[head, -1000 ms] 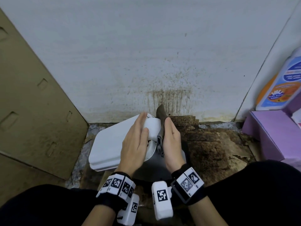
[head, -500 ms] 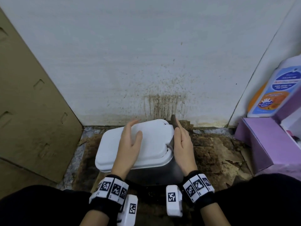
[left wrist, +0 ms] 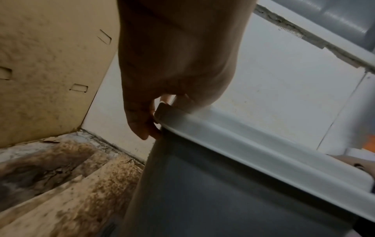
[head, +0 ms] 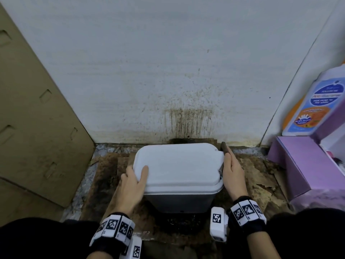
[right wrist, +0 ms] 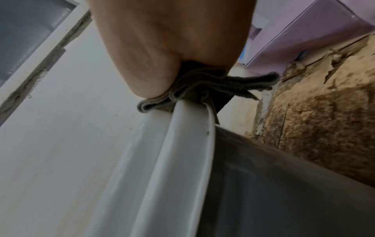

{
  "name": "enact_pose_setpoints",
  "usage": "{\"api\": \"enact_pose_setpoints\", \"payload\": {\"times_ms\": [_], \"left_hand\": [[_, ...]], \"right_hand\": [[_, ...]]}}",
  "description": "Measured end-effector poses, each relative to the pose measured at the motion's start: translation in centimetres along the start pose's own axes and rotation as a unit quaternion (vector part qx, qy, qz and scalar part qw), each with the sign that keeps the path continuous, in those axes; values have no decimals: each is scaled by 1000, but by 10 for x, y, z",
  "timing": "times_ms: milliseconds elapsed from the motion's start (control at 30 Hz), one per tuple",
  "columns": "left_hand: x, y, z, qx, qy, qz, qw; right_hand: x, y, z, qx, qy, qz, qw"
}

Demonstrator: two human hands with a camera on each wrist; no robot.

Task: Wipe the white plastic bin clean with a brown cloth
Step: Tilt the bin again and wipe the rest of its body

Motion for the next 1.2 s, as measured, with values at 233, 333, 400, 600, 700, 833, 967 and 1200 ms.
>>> {"api": "enact_pose_setpoints", "payload": {"times_ms": [233, 333, 400, 600, 700, 833, 967, 1200], "left_hand": [[-4, 4, -8, 44, 0, -26, 999], [-2, 5, -8, 56, 12, -44, 997], [-2, 5, -8, 68, 17, -56, 996], [-11, 14, 4, 82, 10, -102, 991], [-23, 23, 15, 88, 6, -111, 990], [-46, 18, 21, 91, 1, -104, 990], [-55, 7, 15, 104, 22, -101, 989], [-39, 7, 7, 103, 57, -75, 990]], "right_hand": [[0, 10, 12, -22, 8, -21, 999], [0, 13, 12, -33, 16, -30, 999], [3, 12, 13, -42, 24, -34, 998], [29, 9, 5, -74, 107, -59, 990], [51, 7, -12, -77, 177, -78, 978], [80, 6, -36, -69, 211, -93, 971], [93, 10, -42, -56, 198, -66, 976], [65, 29, -14, -73, 94, -29, 992]]}}
Point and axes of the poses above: each hand's wrist, its own x-axis away from the middle knuckle, its own z-axis out of the back of the hand, y = z × x, the point moved 1 cm from there along -x, towards the middle knuckle, and after that the axes turned 3 degrees about -y, right-handed, at the moved point
